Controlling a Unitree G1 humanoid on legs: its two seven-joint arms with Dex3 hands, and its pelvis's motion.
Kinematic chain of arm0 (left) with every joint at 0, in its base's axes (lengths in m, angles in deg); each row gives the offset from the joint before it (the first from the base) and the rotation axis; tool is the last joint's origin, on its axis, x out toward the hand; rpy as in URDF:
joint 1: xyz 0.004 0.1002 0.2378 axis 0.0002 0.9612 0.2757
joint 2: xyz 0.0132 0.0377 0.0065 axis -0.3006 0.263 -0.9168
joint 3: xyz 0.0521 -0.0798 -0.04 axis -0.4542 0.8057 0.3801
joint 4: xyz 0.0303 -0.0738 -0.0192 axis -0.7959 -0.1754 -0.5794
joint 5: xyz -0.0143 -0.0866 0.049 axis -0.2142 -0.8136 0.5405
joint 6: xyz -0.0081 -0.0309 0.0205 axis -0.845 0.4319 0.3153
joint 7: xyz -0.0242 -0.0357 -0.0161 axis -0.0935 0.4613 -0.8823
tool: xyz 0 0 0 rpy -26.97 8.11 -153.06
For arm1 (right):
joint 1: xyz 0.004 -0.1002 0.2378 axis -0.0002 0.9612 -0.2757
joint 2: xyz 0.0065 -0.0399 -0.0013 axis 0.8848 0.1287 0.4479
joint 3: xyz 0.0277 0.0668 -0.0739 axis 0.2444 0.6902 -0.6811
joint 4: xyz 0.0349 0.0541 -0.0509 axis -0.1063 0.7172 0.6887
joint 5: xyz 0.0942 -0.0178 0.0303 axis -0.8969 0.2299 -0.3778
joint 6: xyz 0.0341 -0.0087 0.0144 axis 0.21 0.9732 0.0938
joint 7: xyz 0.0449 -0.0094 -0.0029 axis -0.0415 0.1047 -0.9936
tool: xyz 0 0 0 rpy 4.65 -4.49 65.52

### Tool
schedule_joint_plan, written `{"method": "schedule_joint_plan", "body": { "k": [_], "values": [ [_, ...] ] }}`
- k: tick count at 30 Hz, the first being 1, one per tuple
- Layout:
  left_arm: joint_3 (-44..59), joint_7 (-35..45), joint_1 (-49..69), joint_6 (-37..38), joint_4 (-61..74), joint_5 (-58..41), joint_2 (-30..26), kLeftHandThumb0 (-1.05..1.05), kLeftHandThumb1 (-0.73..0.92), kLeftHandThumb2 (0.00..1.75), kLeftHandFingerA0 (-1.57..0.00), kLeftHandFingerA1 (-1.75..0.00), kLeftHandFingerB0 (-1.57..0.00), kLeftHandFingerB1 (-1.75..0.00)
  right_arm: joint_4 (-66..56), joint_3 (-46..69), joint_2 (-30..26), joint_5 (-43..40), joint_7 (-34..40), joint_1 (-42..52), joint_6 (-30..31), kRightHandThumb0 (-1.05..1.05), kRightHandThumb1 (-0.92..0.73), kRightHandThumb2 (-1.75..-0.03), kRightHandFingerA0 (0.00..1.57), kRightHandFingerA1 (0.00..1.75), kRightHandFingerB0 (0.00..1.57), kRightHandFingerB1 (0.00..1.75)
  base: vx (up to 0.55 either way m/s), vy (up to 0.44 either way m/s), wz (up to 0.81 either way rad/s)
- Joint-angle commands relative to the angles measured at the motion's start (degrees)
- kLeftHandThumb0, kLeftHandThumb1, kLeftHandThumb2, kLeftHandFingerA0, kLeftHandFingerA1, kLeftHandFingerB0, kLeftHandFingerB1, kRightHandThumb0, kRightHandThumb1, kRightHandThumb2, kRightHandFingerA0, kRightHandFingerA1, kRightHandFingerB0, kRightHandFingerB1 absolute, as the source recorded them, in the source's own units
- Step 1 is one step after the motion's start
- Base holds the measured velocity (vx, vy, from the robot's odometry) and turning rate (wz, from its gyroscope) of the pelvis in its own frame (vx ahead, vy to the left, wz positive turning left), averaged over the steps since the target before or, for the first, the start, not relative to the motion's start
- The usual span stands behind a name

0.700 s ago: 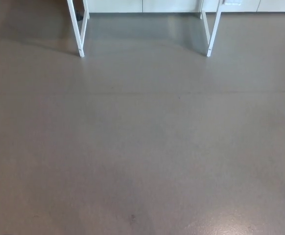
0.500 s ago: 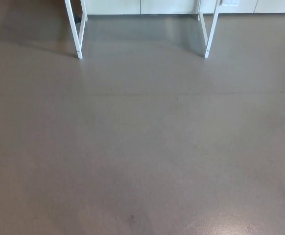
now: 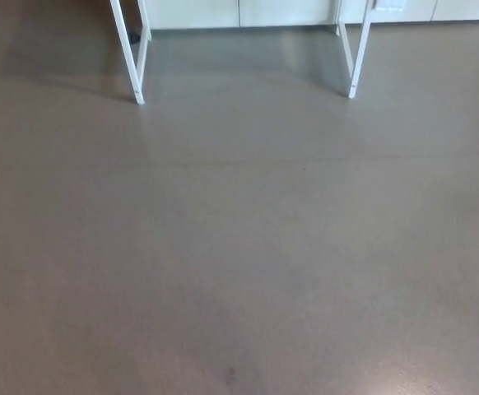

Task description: The robot walk towards a table in front and uses its left hand to pickup a tennis ball on the left side and put it in a container on the right hand side

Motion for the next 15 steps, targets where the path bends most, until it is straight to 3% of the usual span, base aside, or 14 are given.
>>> {"method": "schedule_joint_plan", "body": {
  "k": [1, 7, 15],
  "values": [
    [-0.95, -1.07, 1.53, 2.97, -1.07, 0.69, -0.32, -0.28, 0.65, 0.59, -0.46, -0.45, -0.39, -0.39, 0.74, 0.99, -0.47, -0.88, 0.2, 1.61, -4.43, -0.34, -0.62, -0.58, 0.46, 0.43, 0.36, 0.38, -0.22, -0.063, -0.03],
    [-1.28, -1.1, 1.6, 3.39, -1.36, 0.35, -0.46, -0.28, 0.65, 0.59, -0.46, -0.45, -0.39, -0.39, 1.19, 1.14, -0.43, -0.94, 0.1, 1.69, -5.21, -0.34, -0.62, -0.58, 0.46, 0.43, 0.36, 0.38, 0.0, 0.058, -0.06],
    [-2.55, -3.11, 2.92, 3.4, -1.4, 1.75, -0.95, -0.29, 0.64, 0.58, -0.47, -0.44, -0.41, -0.39, 0.19, 0.29, -0.92, 0.51, 0.37, 4.09, -5.49, -0.39, -0.63, -0.59, 0.46, 0.43, 0.35, 0.37, 0.14, 0.296, -0.04]
  ]
}}
